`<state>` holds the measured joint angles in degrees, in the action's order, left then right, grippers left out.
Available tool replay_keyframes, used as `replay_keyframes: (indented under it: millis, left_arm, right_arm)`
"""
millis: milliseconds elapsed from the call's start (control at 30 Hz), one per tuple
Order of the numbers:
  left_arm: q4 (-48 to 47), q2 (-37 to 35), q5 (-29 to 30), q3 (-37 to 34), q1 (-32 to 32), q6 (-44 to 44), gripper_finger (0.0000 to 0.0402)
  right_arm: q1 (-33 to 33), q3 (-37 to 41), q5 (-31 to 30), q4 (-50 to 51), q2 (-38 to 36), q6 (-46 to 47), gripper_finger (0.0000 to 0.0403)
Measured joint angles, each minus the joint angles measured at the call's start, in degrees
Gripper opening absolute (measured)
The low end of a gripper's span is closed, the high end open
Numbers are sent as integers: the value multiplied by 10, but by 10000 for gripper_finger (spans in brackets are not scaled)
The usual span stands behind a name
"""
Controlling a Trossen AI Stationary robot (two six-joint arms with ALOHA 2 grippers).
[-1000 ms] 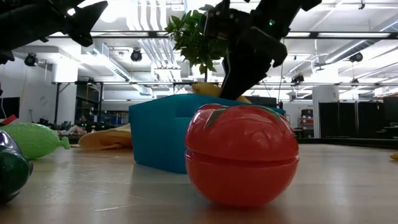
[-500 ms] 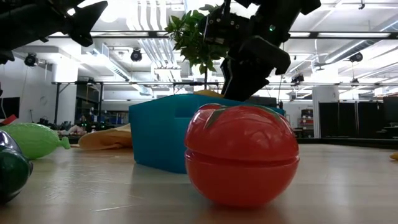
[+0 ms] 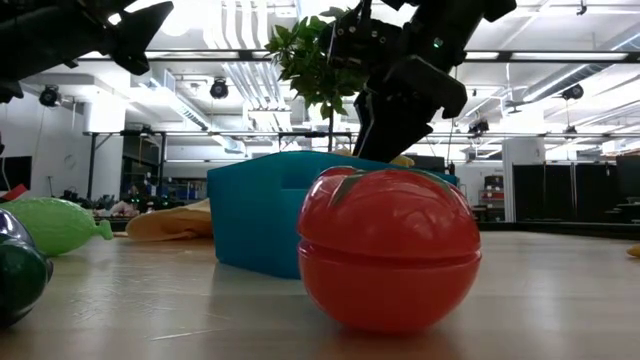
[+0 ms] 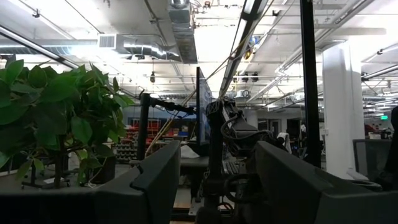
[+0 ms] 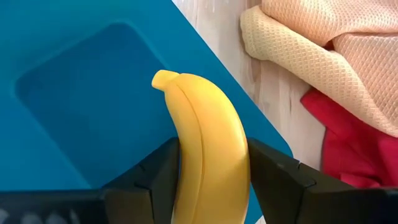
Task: Pick and placing Produce into tupperware
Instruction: Put the yellow banana into the blue bin, then put the yellow corn into the blue bin
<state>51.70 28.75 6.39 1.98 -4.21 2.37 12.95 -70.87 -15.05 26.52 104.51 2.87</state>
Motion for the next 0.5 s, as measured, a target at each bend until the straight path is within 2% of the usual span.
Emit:
replay_keyframes:
  millis: [200,500]
  left_arm:
    - [0,0,0,0,0,0,196]
    - [0,0,-1,0,0,0,196]
  right_arm:
    - [0,0,0,0,0,0,181]
    - [0,0,0,0,-2,11,235]
